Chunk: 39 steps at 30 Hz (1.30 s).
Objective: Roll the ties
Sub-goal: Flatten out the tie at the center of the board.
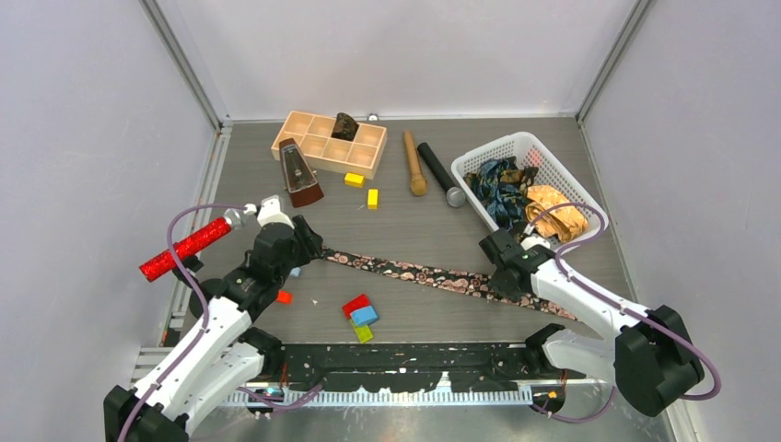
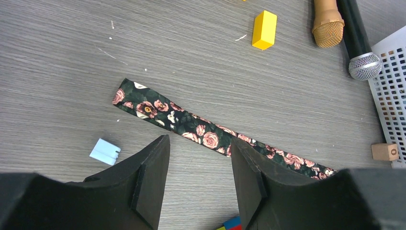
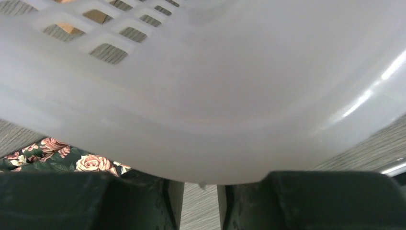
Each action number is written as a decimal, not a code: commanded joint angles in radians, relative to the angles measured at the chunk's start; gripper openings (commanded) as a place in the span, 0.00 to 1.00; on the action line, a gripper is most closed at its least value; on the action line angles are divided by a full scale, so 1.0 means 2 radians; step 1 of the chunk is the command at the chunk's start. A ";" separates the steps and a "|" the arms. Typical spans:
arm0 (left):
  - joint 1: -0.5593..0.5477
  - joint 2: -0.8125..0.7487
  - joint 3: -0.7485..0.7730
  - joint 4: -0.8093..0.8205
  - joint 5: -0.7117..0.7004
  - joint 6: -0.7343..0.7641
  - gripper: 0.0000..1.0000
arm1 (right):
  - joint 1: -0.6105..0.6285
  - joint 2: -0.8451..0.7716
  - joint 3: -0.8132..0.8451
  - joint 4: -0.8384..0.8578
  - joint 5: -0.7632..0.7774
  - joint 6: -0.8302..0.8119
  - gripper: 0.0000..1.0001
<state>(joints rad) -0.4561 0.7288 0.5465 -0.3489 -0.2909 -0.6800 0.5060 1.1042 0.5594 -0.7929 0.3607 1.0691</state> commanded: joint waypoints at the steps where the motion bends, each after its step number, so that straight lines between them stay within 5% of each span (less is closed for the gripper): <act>1: 0.002 0.003 0.002 0.025 0.002 -0.002 0.52 | -0.005 0.000 -0.003 0.012 -0.002 0.018 0.31; 14: 0.002 0.014 0.004 0.033 0.005 -0.001 0.52 | -0.006 0.014 0.036 -0.064 0.056 0.070 0.01; 27: 0.002 0.034 0.012 0.042 0.010 0.002 0.52 | -0.007 0.125 0.137 -0.273 0.210 0.240 0.00; 39: 0.002 0.043 0.017 0.047 0.009 0.007 0.52 | -0.051 0.087 0.135 -0.302 0.236 0.275 0.00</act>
<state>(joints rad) -0.4561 0.8085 0.5472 -0.3141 -0.2722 -0.6754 0.4545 1.3430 0.8104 -1.3369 0.7490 1.5639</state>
